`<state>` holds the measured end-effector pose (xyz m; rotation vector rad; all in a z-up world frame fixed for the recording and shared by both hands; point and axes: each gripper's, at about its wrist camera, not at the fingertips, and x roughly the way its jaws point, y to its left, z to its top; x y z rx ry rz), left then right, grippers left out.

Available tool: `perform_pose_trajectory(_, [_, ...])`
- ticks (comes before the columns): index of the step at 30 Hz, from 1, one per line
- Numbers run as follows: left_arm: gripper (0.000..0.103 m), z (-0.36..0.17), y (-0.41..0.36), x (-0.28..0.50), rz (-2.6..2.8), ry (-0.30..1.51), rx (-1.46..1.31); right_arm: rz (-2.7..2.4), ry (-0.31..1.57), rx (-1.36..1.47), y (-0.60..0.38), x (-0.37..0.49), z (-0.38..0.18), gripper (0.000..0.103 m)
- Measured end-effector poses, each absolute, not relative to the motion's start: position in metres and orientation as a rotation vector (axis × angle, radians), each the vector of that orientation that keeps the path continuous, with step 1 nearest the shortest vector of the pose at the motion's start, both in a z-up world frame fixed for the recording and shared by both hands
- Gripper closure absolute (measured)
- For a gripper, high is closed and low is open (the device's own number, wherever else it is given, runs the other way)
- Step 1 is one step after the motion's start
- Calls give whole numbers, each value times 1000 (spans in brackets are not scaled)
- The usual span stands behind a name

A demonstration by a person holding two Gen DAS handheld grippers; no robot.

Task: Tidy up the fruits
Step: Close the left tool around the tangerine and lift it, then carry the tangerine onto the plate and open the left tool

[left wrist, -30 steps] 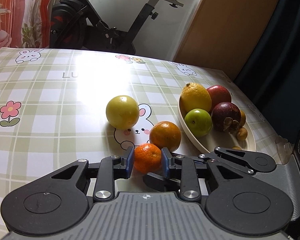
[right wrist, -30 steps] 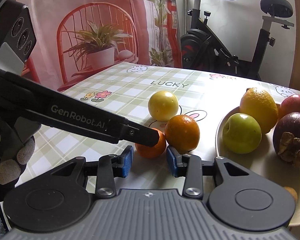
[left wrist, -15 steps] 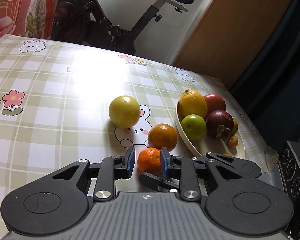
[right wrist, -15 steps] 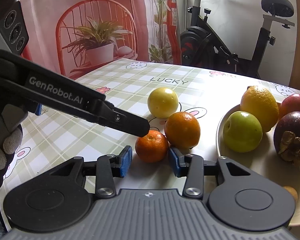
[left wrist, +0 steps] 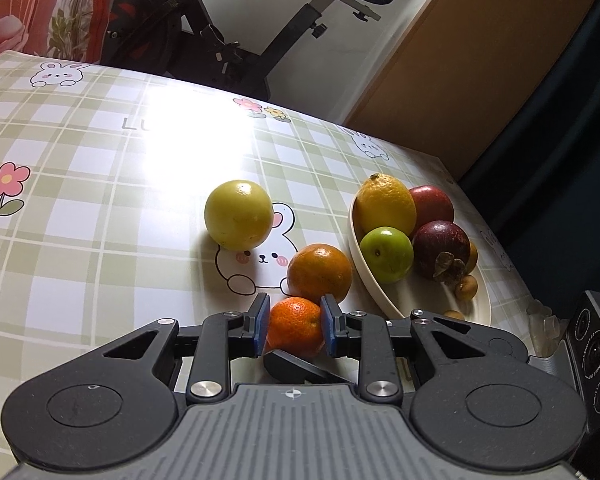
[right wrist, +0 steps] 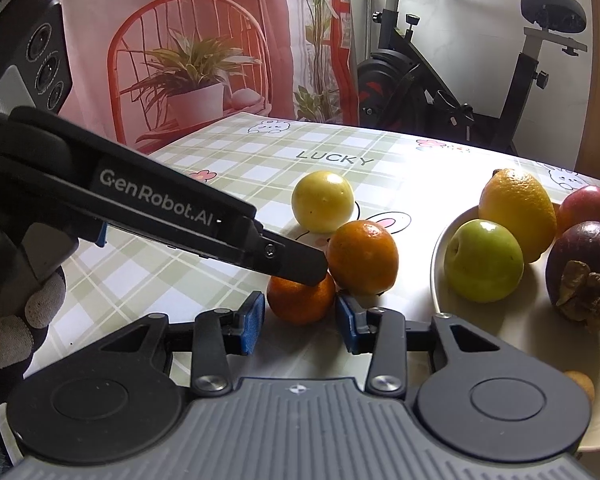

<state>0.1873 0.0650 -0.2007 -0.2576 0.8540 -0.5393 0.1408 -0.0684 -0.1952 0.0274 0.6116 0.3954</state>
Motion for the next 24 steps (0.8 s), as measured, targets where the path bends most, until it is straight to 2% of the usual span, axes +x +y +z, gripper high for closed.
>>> perform_pose_trajectory(13, [74, -185, 65, 170, -543, 846, -232, 404, 531, 16, -72, 114, -190, 64])
perform_pose_trajectory(24, [75, -158, 19, 162, -593, 808, -147, 345, 447, 68, -115, 89, -179, 64])
